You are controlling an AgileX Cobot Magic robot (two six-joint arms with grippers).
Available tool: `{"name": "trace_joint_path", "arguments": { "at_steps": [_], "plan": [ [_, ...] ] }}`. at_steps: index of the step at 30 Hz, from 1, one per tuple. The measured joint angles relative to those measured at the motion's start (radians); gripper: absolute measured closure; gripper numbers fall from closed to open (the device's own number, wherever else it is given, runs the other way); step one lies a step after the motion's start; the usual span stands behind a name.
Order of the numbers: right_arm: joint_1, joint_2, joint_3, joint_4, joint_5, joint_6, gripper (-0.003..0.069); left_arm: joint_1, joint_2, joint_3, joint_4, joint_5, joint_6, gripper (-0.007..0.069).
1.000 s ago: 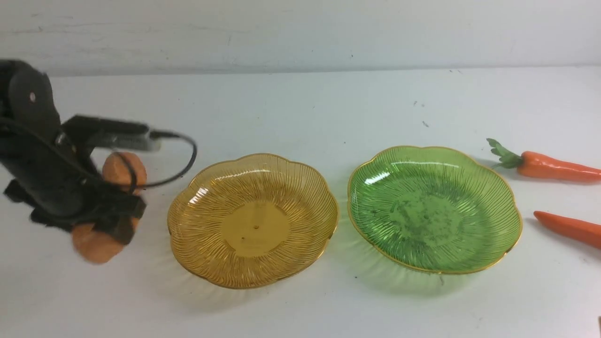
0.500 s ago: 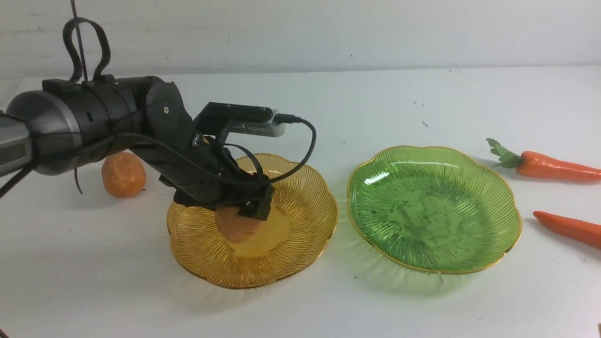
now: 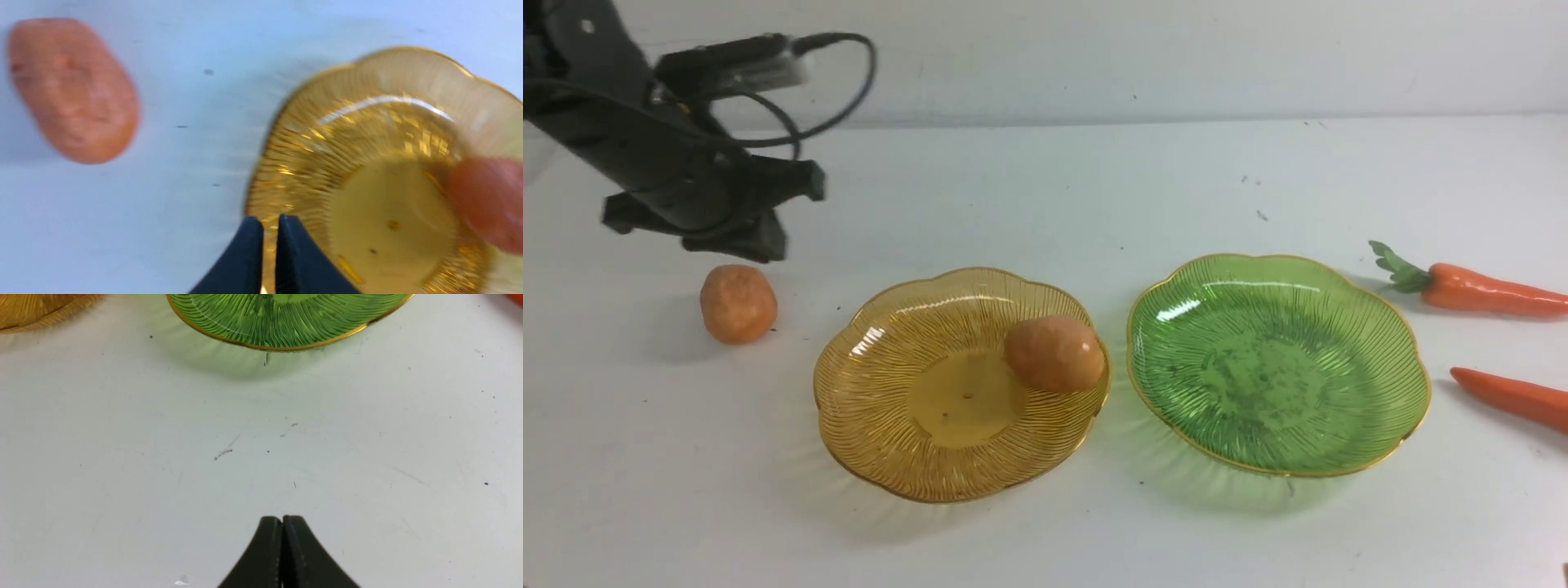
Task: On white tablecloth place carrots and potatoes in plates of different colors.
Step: 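Put the potatoes from the left side into the left plate with the left gripper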
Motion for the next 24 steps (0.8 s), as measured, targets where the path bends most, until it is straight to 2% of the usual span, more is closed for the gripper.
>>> {"name": "trace_joint_path", "arguments": {
  "at_steps": [3,6,8,9,13,14,16,18,21,24],
  "plan": [
    [0.000,0.000,0.000,0.000,0.000,0.000,0.0674,0.097,0.021,0.000,-0.009,-0.002,-0.023,0.0608],
    [0.000,0.000,0.000,0.000,0.000,0.000,0.0674,0.159,0.063,0.000,-0.019,-0.009,-0.030,0.0571],
    [0.000,0.000,0.000,0.000,-0.001,0.000,0.0674,0.169,0.105,0.000,-0.019,-0.050,-0.030,0.0472],
    [0.000,0.000,0.000,0.000,-0.001,0.000,0.0674,0.169,0.117,-0.002,-0.019,-0.059,-0.030,0.0452],
    [0.000,0.000,0.000,0.000,-0.001,0.000,0.0674,0.169,0.212,-0.034,-0.006,-0.178,-0.030,0.0191],
    [0.000,0.000,0.000,0.000,-0.001,0.000,0.0674,0.169,0.220,-0.035,-0.006,-0.184,-0.030,0.0180],
    [0.000,0.000,0.000,0.000,-0.001,0.000,0.0674,0.169,0.265,-0.046,0.005,-0.276,-0.030,0.0053],
    [0.000,0.000,0.000,0.000,-0.001,0.000,0.0674,0.169,0.298,-0.049,0.007,-0.332,-0.030,-0.0017],
    [0.000,0.000,0.000,0.000,-0.001,0.000,0.0674,0.169,0.338,-0.050,0.008,-0.375,-0.030,-0.0055],
    [0.000,0.000,0.000,0.000,-0.001,0.000,0.0674,0.169,0.382,-0.050,-0.001,-0.387,-0.033,-0.0038]
  ]
}}
